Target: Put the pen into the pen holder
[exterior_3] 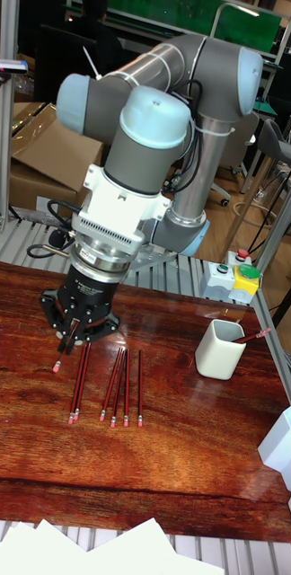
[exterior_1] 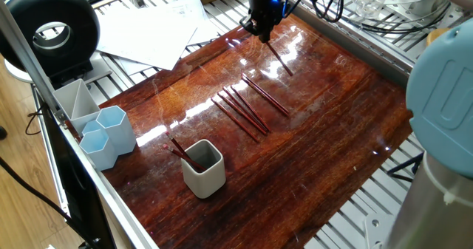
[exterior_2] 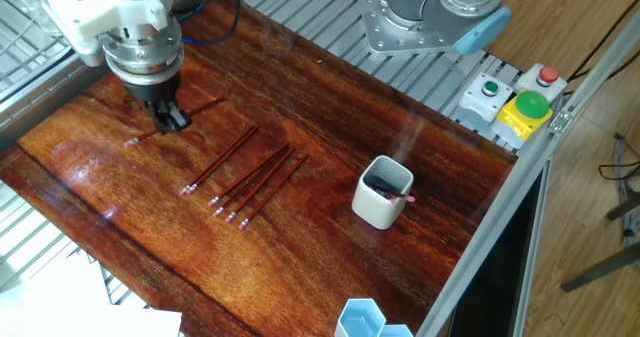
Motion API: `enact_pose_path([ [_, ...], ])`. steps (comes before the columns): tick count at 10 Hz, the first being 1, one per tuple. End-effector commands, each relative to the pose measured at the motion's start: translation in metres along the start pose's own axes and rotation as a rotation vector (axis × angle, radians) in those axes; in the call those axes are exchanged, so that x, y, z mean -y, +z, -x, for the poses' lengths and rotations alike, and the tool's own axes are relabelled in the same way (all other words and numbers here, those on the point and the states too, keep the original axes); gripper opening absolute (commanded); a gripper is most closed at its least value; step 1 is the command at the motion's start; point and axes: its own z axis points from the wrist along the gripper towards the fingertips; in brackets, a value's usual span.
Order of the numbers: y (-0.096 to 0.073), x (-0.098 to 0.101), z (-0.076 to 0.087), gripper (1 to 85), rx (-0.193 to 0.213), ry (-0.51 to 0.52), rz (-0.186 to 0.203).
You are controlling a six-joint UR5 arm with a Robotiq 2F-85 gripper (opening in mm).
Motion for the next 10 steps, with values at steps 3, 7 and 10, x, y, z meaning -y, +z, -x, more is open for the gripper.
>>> enact_pose_path([
  [3,-0.013,-0.051,-0.029,1.0,-0.033,0.093,0.156],
  [7,-0.019,-0.072,-0.049,1.0,-0.096,0.077,0.238],
  [10,-0.004,-0.074,-0.037,1.0,-0.049,0.018,0.29],
])
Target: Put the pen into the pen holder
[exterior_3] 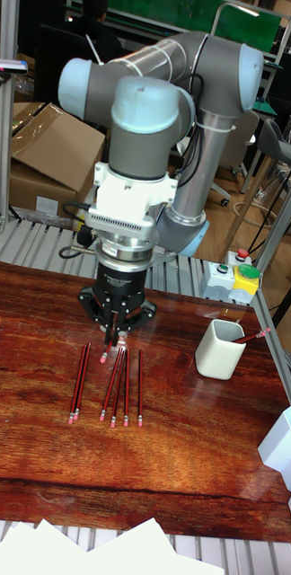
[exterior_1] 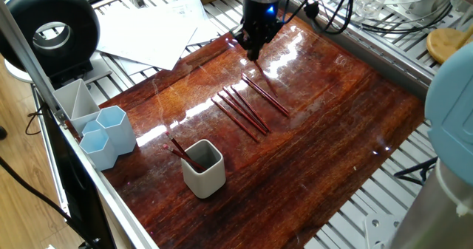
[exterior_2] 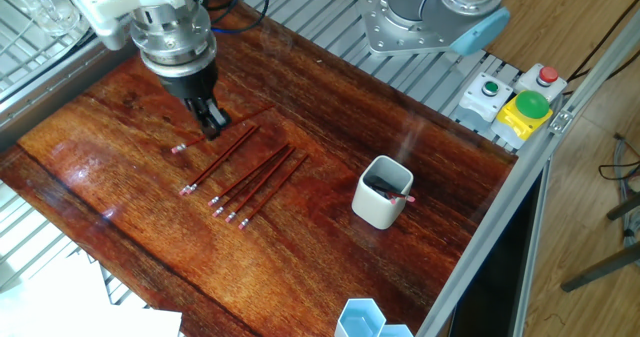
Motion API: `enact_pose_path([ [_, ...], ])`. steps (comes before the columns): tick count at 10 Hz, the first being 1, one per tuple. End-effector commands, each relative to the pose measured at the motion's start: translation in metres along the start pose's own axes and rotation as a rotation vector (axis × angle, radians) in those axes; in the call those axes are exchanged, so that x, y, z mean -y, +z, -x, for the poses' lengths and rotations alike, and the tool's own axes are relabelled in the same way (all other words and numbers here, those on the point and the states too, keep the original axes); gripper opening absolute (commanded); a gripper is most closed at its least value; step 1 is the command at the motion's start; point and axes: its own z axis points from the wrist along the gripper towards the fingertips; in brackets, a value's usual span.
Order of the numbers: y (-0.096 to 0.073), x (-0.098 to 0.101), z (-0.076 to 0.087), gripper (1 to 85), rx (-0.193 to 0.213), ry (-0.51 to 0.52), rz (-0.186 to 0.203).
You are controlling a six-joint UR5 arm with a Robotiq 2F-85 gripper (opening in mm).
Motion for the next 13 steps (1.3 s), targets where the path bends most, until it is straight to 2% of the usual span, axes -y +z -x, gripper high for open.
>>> enact_pose_path([
  [1,0.013,0.008,0.0,1.0,0.005,-0.046,0.072],
  [2,-0.002,0.006,-0.021,1.0,-0.048,-0.038,0.084],
  [3,-0.021,-0.008,-0.041,1.0,-0.052,0.009,0.056],
  [4,-0.038,-0.029,-0.063,1.0,-0.041,0.059,0.04],
  [5,-0.053,-0.05,-0.081,1.0,-0.038,0.096,0.044],
  [6,-0.067,-0.069,-0.095,1.0,-0.031,0.129,0.05],
  [7,-0.075,-0.08,-0.102,1.0,-0.012,0.147,0.044],
  [8,-0.075,-0.088,-0.102,1.0,0.014,0.16,0.059],
  [9,-0.067,-0.081,-0.092,1.0,0.035,0.15,0.038],
  [10,-0.055,-0.07,-0.075,1.0,0.021,0.088,0.029],
  [12,-0.055,-0.071,-0.077,1.0,0.012,-0.014,0.03],
  [13,-0.055,-0.068,-0.071,1.0,0.036,-0.061,0.019],
])
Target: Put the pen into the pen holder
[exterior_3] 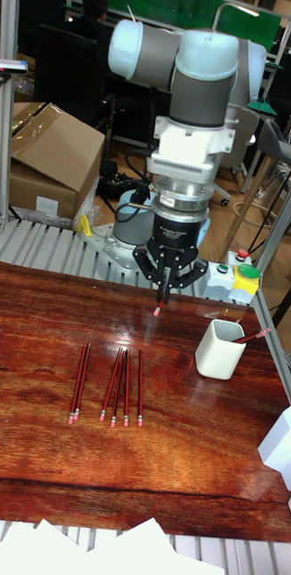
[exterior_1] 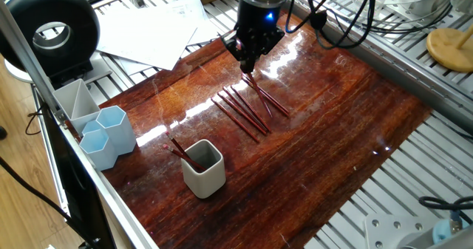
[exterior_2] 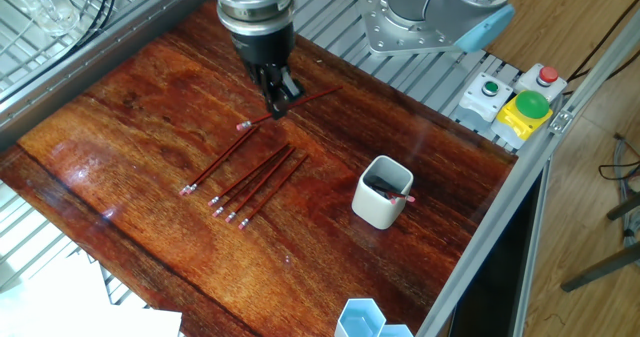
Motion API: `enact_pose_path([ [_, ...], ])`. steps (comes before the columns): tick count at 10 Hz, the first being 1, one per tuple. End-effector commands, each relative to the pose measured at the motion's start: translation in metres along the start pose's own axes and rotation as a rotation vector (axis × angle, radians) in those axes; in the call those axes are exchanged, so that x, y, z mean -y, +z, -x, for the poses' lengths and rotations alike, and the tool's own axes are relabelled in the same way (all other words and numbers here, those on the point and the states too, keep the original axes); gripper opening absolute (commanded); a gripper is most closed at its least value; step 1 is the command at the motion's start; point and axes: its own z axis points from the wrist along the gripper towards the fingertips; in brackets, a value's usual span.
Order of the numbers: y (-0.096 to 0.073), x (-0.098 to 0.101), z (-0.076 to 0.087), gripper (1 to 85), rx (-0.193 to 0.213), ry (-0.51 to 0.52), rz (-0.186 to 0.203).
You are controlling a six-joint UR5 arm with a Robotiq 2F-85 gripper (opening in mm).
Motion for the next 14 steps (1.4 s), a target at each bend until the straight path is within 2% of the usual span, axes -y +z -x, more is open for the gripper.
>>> enact_pose_path([
  [1,0.0,-0.004,0.006,1.0,0.019,-0.111,0.007],
  [2,-0.011,-0.01,-0.006,1.0,0.005,-0.103,-0.002],
  [3,-0.032,-0.031,-0.02,1.0,0.029,-0.077,-0.035],
  [4,-0.049,-0.062,-0.037,1.0,0.052,-0.04,-0.042],
  [5,-0.063,-0.087,-0.047,1.0,0.099,-0.046,-0.051],
  [6,-0.066,-0.103,-0.05,1.0,0.146,-0.069,-0.016],
  [7,-0.065,-0.111,-0.055,1.0,0.172,-0.055,-0.006],
  [8,-0.061,-0.108,-0.051,1.0,0.202,-0.068,-0.028],
  [9,-0.052,-0.1,-0.034,1.0,0.211,-0.103,-0.036],
  [10,-0.038,-0.087,-0.002,1.0,0.209,-0.163,-0.028],
  [11,-0.032,-0.087,0.009,1.0,0.202,-0.219,-0.003],
  [12,-0.032,-0.092,0.011,1.0,0.214,-0.27,0.01],
  [13,-0.032,-0.09,0.011,1.0,0.211,-0.262,0.003],
  [14,-0.048,-0.1,0.001,1.0,0.228,-0.228,-0.024],
])
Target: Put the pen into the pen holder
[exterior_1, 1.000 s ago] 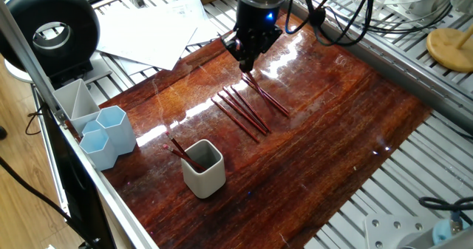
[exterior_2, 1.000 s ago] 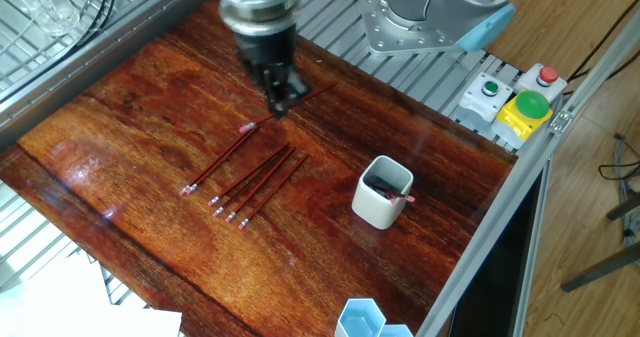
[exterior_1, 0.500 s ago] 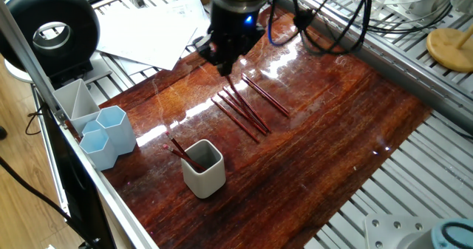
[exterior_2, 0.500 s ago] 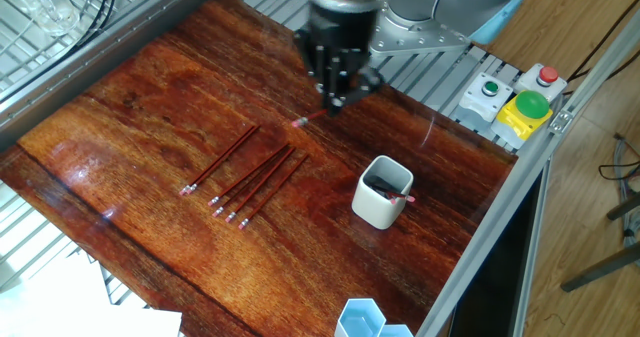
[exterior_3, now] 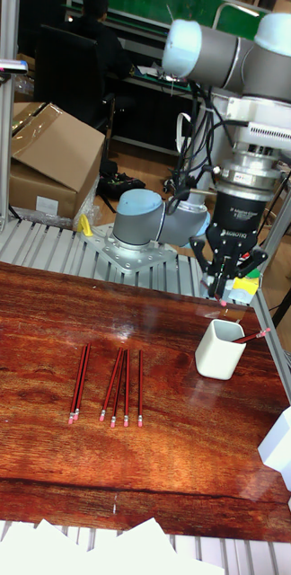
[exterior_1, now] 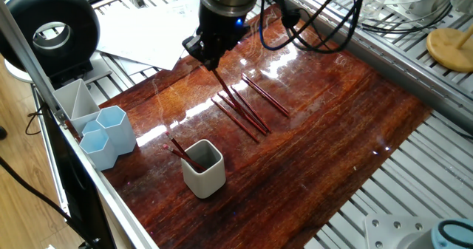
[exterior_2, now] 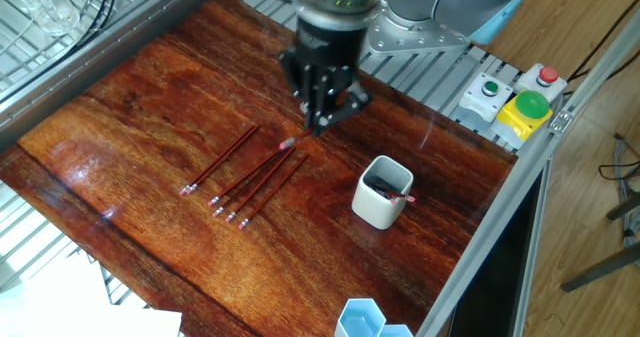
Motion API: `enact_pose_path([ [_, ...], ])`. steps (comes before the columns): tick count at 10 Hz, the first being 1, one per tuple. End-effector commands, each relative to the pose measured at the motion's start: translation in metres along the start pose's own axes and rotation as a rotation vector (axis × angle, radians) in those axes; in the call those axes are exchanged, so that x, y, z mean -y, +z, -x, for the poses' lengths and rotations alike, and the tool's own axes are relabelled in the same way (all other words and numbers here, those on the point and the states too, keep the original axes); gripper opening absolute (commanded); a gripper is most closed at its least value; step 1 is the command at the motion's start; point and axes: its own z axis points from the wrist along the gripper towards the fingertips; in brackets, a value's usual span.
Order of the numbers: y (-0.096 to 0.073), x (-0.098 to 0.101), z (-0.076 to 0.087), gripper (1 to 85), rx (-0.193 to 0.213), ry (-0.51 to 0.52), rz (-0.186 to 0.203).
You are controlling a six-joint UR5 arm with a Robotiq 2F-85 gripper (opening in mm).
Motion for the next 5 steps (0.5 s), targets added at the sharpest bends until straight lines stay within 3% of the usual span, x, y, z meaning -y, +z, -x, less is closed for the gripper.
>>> enact_pose_path([
  [1,-0.031,-0.041,0.008,1.0,0.084,-0.006,-0.01],
  [2,-0.043,-0.064,0.015,1.0,0.167,-0.024,0.006],
  [4,-0.042,-0.078,0.022,1.0,0.251,-0.079,0.005],
  [5,-0.04,-0.088,0.026,1.0,0.28,-0.08,0.029],
])
